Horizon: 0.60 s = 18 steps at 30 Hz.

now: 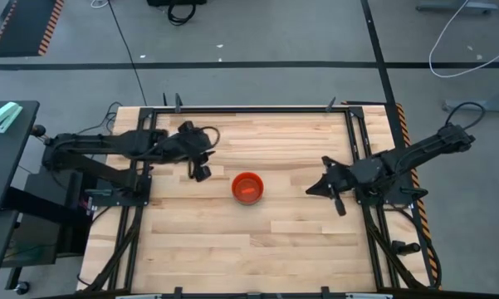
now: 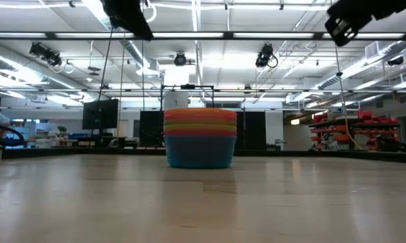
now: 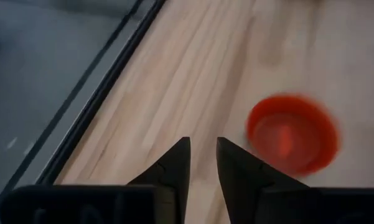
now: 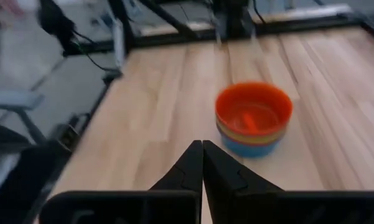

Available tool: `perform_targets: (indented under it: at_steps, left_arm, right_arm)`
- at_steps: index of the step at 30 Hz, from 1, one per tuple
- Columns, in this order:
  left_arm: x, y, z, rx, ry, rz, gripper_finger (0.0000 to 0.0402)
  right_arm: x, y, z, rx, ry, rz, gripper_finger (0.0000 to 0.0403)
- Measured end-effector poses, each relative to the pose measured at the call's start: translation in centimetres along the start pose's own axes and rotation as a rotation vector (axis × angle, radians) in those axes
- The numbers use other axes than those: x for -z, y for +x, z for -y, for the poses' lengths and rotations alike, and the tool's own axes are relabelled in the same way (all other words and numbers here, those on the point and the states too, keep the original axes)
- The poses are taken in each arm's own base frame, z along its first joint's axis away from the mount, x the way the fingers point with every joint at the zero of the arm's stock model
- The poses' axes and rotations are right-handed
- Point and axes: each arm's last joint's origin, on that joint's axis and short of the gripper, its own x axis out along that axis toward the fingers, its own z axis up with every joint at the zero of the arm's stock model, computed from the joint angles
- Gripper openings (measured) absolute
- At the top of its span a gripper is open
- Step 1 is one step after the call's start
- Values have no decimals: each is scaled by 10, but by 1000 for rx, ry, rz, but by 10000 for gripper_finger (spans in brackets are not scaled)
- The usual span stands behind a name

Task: Nest bowls inside each other
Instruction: Return to Home Position

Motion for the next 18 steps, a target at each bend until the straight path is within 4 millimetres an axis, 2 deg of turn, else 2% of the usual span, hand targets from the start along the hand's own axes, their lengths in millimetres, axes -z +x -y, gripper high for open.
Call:
perform_targets:
  at_steps: [11, 15, 18]
  left_arm:
    - [64, -48, -26, 168, -142, 359, 87]
    - [81, -62, -35, 184, -174, 455, 91]
    - [88, -71, -40, 193, -192, 507, 90]
  right_arm:
    - [-23, -42, -1, -185, -22, 307, 19]
    - [-29, -46, -4, -300, -17, 421, 19]
    - [-23, -43, -7, -427, -34, 500, 19]
